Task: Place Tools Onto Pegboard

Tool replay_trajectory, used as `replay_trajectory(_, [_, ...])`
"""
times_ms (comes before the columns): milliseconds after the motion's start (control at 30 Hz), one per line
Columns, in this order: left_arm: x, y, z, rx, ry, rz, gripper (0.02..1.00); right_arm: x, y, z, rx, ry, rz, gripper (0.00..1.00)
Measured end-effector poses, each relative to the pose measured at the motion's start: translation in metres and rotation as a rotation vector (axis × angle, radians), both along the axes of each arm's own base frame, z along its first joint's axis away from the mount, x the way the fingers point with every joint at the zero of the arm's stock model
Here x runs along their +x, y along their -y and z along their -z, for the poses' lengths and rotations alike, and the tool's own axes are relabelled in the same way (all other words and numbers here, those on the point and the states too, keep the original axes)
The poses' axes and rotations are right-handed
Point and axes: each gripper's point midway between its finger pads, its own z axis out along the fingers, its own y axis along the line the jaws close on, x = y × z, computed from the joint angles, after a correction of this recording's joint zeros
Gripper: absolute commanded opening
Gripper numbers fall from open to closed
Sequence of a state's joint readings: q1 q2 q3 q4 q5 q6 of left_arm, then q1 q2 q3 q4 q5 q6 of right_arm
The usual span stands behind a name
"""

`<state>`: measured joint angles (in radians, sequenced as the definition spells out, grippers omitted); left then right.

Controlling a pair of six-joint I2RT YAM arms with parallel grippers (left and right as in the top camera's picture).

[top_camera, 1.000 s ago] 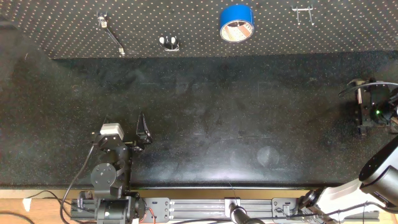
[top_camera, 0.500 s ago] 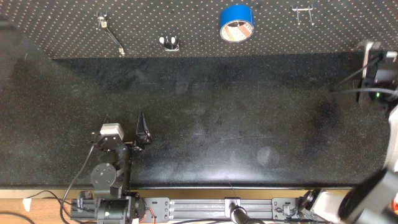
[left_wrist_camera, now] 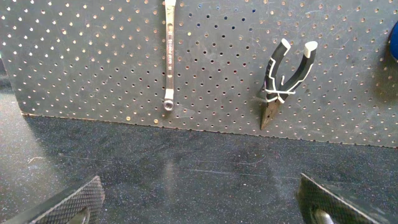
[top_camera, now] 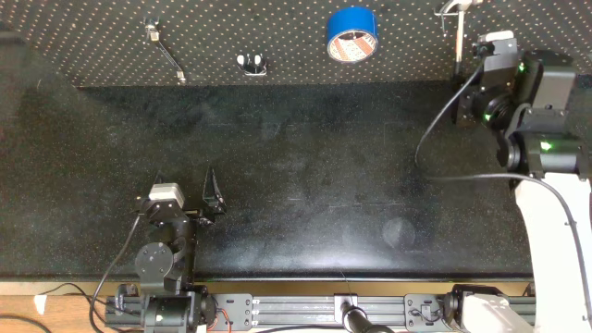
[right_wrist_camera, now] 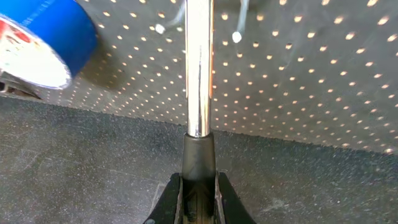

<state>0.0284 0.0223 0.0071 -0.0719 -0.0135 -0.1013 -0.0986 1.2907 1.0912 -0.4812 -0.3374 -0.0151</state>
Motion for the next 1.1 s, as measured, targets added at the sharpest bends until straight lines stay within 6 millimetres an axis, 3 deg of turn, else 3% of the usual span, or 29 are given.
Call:
replay_trajectory(333, [0.000, 0.000, 0.000, 0.000, 0.000, 0.000, 0.996, 0.012, 0.001, 0.037, 0.013, -0.095, 0.009, 0.080])
replay_trajectory(367, [0.000, 0.000, 0.000, 0.000, 0.000, 0.000, 0.993, 0.013, 0.001, 0.038, 0.013, -0.097, 0.009, 0.169])
replay_trajectory(400, [0.000, 0.000, 0.000, 0.000, 0.000, 0.000, 0.996, 0.013, 0.001, 0.039, 0.014, -0.100, 0.009, 0.351])
replay_trajectory(467, [0.000, 0.000, 0.000, 0.000, 0.000, 0.000, 0.996, 0.014, 0.000, 0.042, 0.015, -0.109, 0.010, 0.487])
replay_trajectory(567, [0.000, 0.000, 0.000, 0.000, 0.000, 0.000, 0.998, 0.014, -0.009, 0.045, 0.017, -0.117, -0.010, 0.976])
replay_trajectory(767, [0.000, 0.000, 0.000, 0.000, 0.000, 0.000, 0.996, 0.010, -0.011, 0.054, -0.052, -0.108, -0.077, 0.976])
replay_trajectory(867, [0.000, 0.000, 0.000, 0.000, 0.000, 0.000, 0.993, -0.018, -0.013, 0.094, -0.134, -0.139, -0.162, 0.976])
replay_trajectory(967, [0.000, 0.000, 0.000, 0.000, 0.000, 0.000, 0.993, -0.037, -0.014, 0.115, -0.177, -0.047, -0.180, 0.976])
replay_trajectory(1100, [0.000, 0.000, 0.000, 0.000, -0.001, 0.000, 0.996, -0.055, -0.015, 0.103, -0.168, 0.202, -0.123, 0.976])
